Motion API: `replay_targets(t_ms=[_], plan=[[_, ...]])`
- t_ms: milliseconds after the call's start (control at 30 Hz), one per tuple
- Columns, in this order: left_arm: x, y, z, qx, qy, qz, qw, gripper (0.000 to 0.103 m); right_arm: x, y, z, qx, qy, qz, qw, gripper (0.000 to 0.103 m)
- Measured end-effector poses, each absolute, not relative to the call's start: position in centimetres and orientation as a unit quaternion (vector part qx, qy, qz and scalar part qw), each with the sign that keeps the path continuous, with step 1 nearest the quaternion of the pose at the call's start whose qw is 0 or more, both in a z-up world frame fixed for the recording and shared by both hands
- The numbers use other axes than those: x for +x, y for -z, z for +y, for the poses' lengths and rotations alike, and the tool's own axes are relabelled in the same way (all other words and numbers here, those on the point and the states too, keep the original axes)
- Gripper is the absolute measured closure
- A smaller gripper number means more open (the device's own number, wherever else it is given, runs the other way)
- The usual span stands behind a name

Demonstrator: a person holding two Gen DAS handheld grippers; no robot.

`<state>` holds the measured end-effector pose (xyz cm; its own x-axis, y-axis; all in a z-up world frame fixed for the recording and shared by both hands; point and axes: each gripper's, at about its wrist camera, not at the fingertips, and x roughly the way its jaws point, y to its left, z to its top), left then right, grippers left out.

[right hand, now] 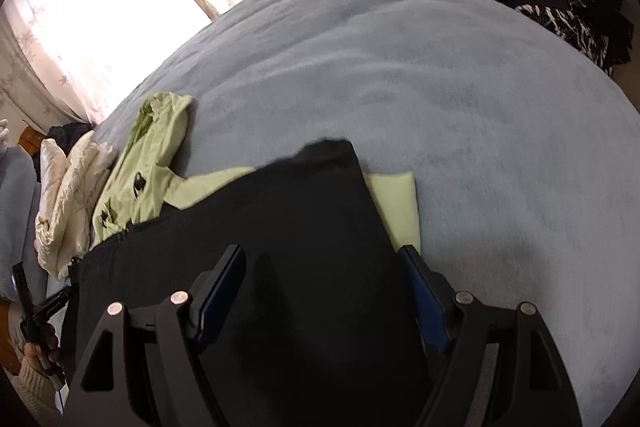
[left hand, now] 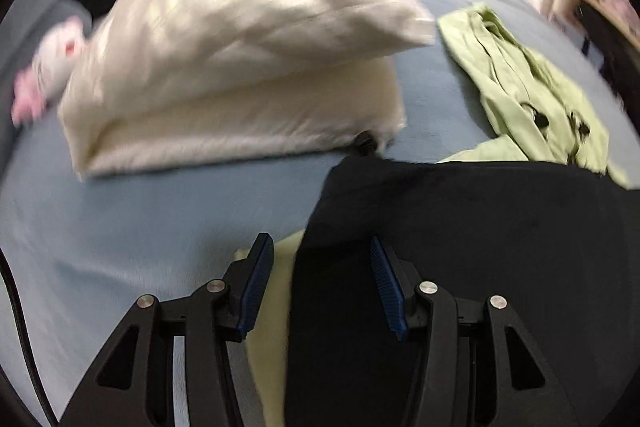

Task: Fold large clothes
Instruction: 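Fold the black hem up toward the hood with both grippers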

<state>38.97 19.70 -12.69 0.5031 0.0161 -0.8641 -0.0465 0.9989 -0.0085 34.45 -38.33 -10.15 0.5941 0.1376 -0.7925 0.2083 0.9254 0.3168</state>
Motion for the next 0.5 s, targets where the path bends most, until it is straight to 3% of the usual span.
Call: replay_targets(t_ms=[233, 267, 300, 333, 367, 400, 500], plan=[[37.5, 13.6, 20.9, -0.023, 0.008, 0.508, 0.861, 0.053, 37.1, 11.0, -38.1, 0.185, 0.012, 0.469, 0.864, 0.026], [37.4, 13.6, 20.7, -0.019, 0.005, 0.506, 0.862, 0.053, 37.3, 11.2, -38.0, 0.186, 0.016, 0.469, 0.863, 0.039], [37.3, 13.8, 20.1, -0.015, 0.003, 0.504, 0.864, 0.061, 37.4, 11.4, -37.9, 0.188, 0.015, 0.465, 0.865, 0.06], [37.0, 13.7, 19.0, -0.003, 0.0, 0.499, 0.867, 0.086, 37.5, 11.5, -37.7, 0.187, 0.012, 0.466, 0.865, 0.071], [37.0, 13.6, 18.6, 0.01, -0.007, 0.494, 0.869, 0.098, 37.4, 11.4, -37.4, 0.176, 0.017, 0.468, 0.866, 0.09], [36.7, 13.5, 17.9, 0.023, -0.016, 0.488, 0.872, 0.099, 37.2, 11.2, -37.2, 0.162, 0.022, 0.464, 0.87, 0.096], [35.6, 12.9, 16.8, 0.029, -0.032, 0.473, 0.88, 0.102, 35.6, 8.9, -36.9, 0.147, 0.02, 0.411, 0.9, 0.098]])
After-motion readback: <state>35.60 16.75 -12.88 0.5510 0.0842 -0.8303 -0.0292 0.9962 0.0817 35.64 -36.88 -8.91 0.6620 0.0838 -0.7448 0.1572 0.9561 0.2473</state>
